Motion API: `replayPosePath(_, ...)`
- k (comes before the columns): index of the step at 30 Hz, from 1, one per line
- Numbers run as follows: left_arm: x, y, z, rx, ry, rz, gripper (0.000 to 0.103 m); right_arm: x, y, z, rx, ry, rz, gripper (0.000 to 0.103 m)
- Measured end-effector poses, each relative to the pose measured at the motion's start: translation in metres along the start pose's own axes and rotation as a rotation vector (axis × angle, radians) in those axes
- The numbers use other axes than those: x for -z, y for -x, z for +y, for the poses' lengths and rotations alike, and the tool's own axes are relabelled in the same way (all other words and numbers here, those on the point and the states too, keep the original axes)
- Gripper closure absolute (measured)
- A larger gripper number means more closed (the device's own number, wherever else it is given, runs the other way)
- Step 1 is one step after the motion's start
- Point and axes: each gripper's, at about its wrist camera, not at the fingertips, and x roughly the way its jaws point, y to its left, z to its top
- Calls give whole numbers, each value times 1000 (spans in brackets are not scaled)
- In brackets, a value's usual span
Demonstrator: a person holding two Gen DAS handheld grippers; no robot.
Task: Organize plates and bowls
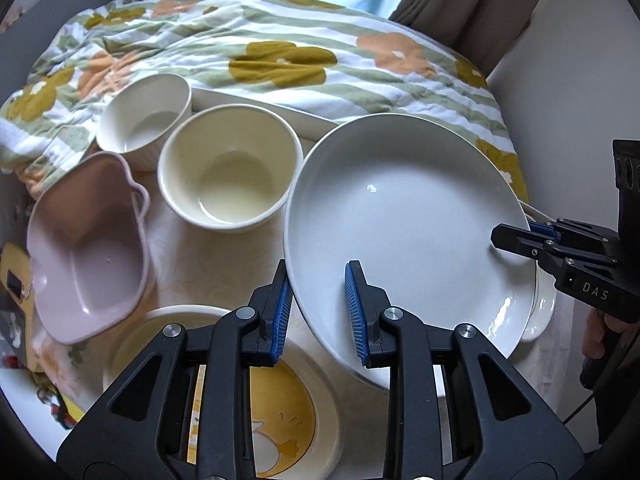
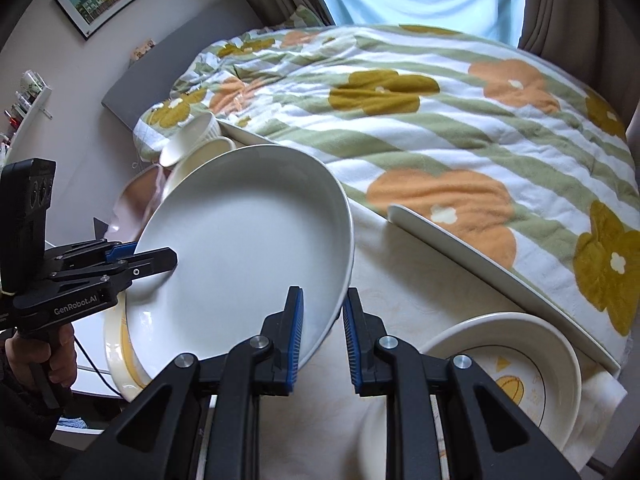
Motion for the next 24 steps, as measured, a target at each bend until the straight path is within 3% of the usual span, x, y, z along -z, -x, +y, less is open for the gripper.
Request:
replayPosePath(5, 12, 45, 17, 24, -45, -49, 79, 12, 29, 45, 21, -25, -68, 85)
replayPosePath(12, 39, 84, 60, 64, -126, -61, 79, 44, 33, 109, 66, -119, -112, 85)
replayPosePath(24, 96, 61, 124, 95, -205, 49, 79, 108, -18, 178, 147, -289, -80, 85)
